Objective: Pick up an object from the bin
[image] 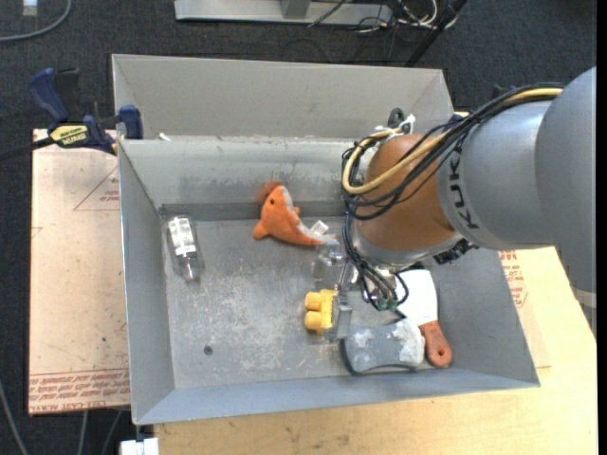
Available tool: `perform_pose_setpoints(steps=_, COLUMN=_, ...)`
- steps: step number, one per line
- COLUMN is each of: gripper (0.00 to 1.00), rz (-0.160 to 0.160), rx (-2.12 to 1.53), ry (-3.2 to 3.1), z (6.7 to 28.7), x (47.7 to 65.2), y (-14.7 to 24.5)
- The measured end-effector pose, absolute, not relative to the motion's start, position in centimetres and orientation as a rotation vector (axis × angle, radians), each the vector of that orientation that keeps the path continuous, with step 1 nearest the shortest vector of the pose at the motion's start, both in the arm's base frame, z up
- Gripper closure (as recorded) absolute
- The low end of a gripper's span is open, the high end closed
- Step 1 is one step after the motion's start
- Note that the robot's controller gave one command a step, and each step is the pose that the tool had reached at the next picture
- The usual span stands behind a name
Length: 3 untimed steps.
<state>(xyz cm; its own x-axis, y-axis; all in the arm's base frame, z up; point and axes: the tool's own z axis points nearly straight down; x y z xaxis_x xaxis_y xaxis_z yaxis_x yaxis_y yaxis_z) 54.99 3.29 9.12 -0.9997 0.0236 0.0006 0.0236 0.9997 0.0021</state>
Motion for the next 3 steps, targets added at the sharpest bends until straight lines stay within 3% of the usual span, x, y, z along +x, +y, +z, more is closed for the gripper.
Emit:
perform_pose_setpoints(steps=1, gripper=1.00, rz=-0.010, rx=-0.117, ry=-3.152, z=7.1, x=54.2, y=1.0)
perform_pose_setpoints(steps=2, gripper=1.00, rz=-0.010, rx=-0.118, ry=-3.152, z=7.1, x=54.2, y=1.0)
perform_pose_setpoints(steps=3, gripper=1.00, rz=-0.012, rx=-0.196, ry=-3.151, z=20.3, x=54.2, y=1.8)
